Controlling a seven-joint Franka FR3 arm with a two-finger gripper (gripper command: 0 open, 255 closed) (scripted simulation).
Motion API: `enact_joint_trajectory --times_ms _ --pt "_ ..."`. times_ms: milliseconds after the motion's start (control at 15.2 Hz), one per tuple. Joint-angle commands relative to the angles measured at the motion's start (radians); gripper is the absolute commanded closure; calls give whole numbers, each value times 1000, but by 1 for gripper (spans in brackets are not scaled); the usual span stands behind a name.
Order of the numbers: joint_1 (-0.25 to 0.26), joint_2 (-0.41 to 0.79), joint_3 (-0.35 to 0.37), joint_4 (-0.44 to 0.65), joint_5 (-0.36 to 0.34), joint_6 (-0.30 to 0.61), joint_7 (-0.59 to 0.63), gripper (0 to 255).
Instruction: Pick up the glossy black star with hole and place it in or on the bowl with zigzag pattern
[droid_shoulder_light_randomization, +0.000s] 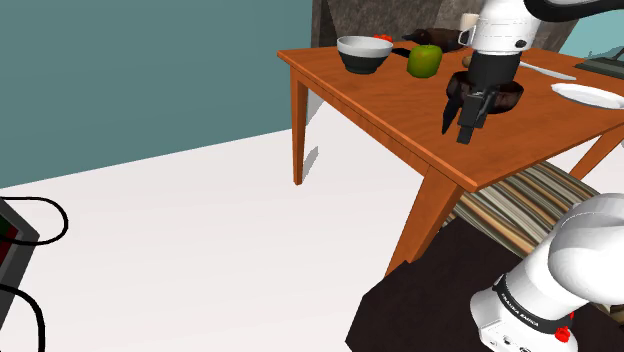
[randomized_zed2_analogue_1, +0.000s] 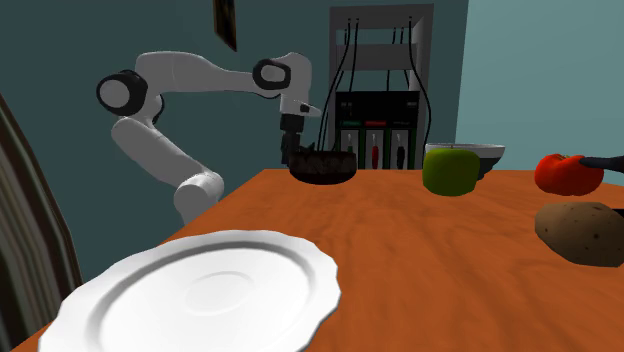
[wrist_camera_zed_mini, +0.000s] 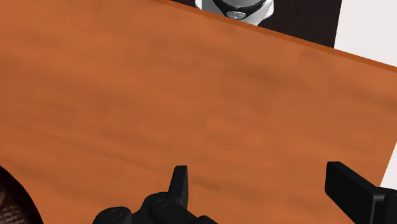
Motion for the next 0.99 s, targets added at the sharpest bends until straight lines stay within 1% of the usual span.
enact_joint_trajectory --times_ms 0,330,660,726,924 --pt "0 0 0 0 0 0 0 0" --pt "-150 213 15 252 98 -85 364 0" --pt "-282 370 -7 472 182 -165 727 0" --pt "-284 373 -8 476 183 -166 734 0" --pt "-282 351 -4 417 185 -128 733 0"
